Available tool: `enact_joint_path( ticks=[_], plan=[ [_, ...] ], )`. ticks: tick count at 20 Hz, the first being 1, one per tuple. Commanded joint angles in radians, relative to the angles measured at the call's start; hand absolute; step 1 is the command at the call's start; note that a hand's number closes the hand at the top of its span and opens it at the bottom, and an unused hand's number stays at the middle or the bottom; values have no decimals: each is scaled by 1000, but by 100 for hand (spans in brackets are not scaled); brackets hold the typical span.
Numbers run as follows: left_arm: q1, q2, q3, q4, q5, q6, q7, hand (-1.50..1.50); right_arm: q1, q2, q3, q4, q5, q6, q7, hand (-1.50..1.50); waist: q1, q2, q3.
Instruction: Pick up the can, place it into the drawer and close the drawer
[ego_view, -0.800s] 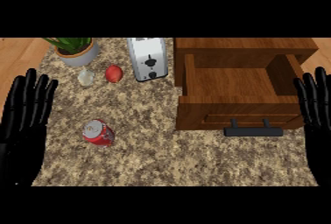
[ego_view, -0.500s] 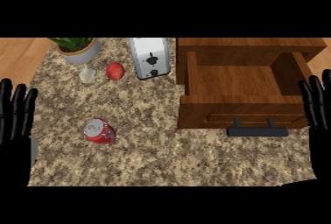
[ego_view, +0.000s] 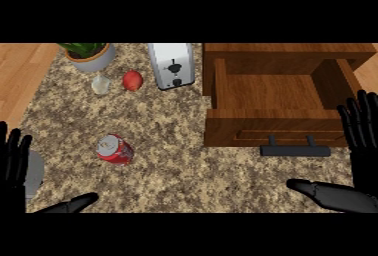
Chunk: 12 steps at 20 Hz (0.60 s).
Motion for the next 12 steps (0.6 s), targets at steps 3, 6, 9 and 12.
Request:
enact_joint_path(
  ticks=[3,6,9,12],
  plan=[
    [37,-7,-67,-113,-45,42,106,-150,32,32,18,4,23,-8,-29,-150,-4,0,0],
    [-81,-7,-59,4,-81,83,103,-150,88,-8,-53,3,-56,60,-59,-150,-9,0,0],
    [-65,-3,-13,18,-39,41,107,-150,58,13,-23,-21,-5,24,-10,-150,-6,0,0],
    [-77,-7,-90,86,-79,106,75,-150,100,-22,-93,-50,-84,80,-40,-150,-9,0,0]
  ],
)
